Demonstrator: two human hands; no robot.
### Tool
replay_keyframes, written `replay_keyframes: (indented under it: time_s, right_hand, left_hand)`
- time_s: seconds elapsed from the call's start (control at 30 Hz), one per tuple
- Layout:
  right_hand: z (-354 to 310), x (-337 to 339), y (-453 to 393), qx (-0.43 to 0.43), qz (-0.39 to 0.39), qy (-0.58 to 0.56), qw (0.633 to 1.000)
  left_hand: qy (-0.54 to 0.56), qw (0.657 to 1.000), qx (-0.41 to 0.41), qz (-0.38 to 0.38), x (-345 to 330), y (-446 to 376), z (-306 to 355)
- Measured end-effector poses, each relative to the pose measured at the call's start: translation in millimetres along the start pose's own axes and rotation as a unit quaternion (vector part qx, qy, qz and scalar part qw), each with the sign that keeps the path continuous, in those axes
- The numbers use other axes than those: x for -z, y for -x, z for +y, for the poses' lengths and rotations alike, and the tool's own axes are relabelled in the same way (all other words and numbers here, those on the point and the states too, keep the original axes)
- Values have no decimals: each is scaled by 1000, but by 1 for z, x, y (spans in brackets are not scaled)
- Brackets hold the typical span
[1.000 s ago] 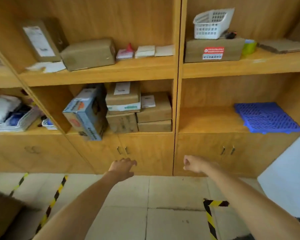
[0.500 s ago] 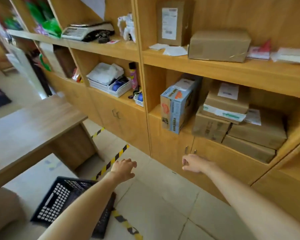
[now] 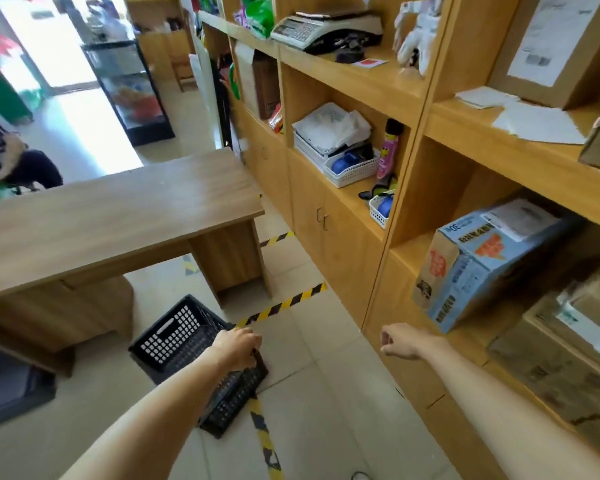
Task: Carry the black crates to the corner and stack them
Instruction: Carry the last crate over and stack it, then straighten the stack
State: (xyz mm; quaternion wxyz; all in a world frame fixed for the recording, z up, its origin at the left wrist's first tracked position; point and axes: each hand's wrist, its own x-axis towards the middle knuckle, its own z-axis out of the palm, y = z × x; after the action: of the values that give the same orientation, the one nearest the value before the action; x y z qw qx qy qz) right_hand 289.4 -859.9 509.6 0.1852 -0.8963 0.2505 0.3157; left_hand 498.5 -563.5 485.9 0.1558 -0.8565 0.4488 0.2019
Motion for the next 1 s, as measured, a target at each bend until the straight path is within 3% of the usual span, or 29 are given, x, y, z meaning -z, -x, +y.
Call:
replay_keyframes:
  time_s: [0.2,0.37,0.6,0.8,0.9,1.0]
  right_hand:
    - [13,69,-73,25,-3,6,1000]
    - [-42,92,-129,92,-24,57,994]
    - [-155,87,-188,207,-94,124,966]
    - [-209,138,-255,179,-93,171,964]
    - [-254,183,-282,180,-67,188,963]
    - [-312,214,-304,224,-1,126,966]
  left_hand:
    - [80,994,61,49,40,-45,3]
    - [106,987,119,39,28,-40,-24]
    - [188,951,243,-30,-18,-6,-127]
    - [213,938,275,2,-7,-30,-222]
    - [231,932,278,20,4,-43,-263]
    - [238,926,292,32,8,-50,-307]
